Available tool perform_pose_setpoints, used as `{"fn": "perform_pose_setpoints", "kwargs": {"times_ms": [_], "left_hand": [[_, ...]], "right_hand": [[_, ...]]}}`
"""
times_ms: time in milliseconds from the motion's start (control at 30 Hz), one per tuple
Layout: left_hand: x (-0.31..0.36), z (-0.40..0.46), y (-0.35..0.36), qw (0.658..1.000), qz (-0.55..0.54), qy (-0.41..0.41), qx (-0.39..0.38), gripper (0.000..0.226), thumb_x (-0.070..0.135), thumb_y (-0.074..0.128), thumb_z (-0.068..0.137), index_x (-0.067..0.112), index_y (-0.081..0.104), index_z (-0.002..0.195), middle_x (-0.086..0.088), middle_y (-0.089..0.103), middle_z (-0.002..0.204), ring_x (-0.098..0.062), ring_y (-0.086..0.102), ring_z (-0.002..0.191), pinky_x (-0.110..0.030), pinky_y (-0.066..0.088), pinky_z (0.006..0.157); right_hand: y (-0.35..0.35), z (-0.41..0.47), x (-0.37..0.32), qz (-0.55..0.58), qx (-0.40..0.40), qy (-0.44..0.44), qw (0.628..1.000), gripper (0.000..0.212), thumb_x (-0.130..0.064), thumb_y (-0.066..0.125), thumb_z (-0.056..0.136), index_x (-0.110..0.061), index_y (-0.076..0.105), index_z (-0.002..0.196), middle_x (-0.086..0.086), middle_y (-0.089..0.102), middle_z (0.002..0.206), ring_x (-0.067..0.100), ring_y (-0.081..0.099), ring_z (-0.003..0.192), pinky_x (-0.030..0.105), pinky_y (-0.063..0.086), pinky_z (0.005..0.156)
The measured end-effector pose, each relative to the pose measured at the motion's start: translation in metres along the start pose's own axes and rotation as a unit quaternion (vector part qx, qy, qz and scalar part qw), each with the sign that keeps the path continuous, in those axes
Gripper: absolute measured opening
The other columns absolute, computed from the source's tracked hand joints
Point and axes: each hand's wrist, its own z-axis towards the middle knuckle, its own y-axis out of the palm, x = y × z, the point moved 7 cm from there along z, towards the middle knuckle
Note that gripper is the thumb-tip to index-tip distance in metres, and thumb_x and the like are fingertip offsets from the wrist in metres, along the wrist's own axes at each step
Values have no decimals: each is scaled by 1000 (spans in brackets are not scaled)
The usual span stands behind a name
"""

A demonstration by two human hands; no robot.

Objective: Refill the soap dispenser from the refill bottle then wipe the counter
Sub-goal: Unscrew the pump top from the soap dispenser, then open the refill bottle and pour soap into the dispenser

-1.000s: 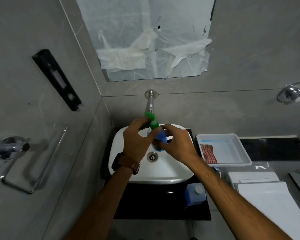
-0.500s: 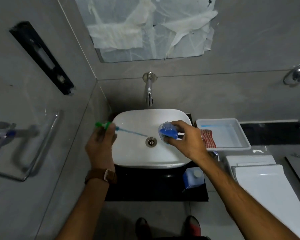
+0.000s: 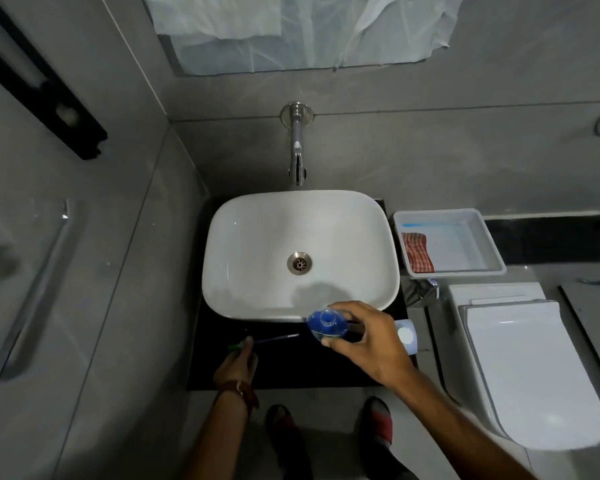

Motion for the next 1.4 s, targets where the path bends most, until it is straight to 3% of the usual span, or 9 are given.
{"fn": "perform_pose_setpoints", "kwargs": {"times_ms": [100,333,600,767,900,1067,1167,1267,1400], "left_hand": [[7,21,9,999,50,0,14,41,19,80,81,-9,67,108,-21,68,112,-33,64,103,-39,53,87],[16,49,8,991,120,40,45,35,28,87,73,-1,73,87,-17,74,92,-27,66,75,-39,58,80],[28,55,10,976,190,90,61,38,39,85,73,6,67,68,-16,72,84,-33,70,85,-45,58,86],[31,51,8,970,213,105,60,39,44,81,77,10,65,65,-8,67,72,-21,62,61,-30,50,65],[21,46,-1,981,154,111,39,31,30,81,80,1,72,85,-11,71,76,-22,68,66,-25,55,50],[-1,29,-14,981,151,124,15,26,27,73,88,1,71,90,-11,74,82,-21,68,67,-29,57,58],[-18,15,-20,973,177,147,-2,22,27,63,96,7,69,87,-14,75,85,-26,68,73,-37,58,69],[-44,8,-25,957,255,140,-5,23,24,60,96,7,70,86,-20,74,89,-33,67,79,-48,58,83],[-77,-9,-11,916,381,123,-24,25,28,61,94,7,72,90,-19,73,94,-38,66,94,-49,53,92]], "right_hand": [[20,-6,20,2,-9,18,1000,52,-22,94,71,-32,73,117,-17,76,114,7,72,109,32,60,97],[66,-15,57,-37,-38,61,997,58,-33,92,69,-42,68,122,-27,75,111,-7,70,105,27,58,96],[114,-4,80,-31,-39,84,995,52,-19,91,68,-35,73,114,-20,78,103,-4,72,99,29,59,92],[128,2,87,-34,-39,86,995,49,-18,91,68,-33,74,112,-16,78,102,-1,72,97,25,58,91],[130,3,91,-36,-48,82,995,60,-20,94,66,-36,71,119,-17,77,109,-4,70,102,15,54,93],[119,-9,100,-57,-70,106,990,79,-22,96,66,-25,64,138,-9,71,129,4,65,116,20,50,104],[101,-27,104,-81,-82,110,987,71,-23,91,74,-27,64,139,-9,69,130,4,63,118,14,48,101],[77,-51,110,-102,-99,109,984,56,-22,83,82,-22,67,136,-4,71,132,9,66,121,18,50,105],[33,-77,129,-87,-80,146,982,39,-20,79,88,-16,74,126,-3,75,123,-1,64,112,24,54,103]]}}
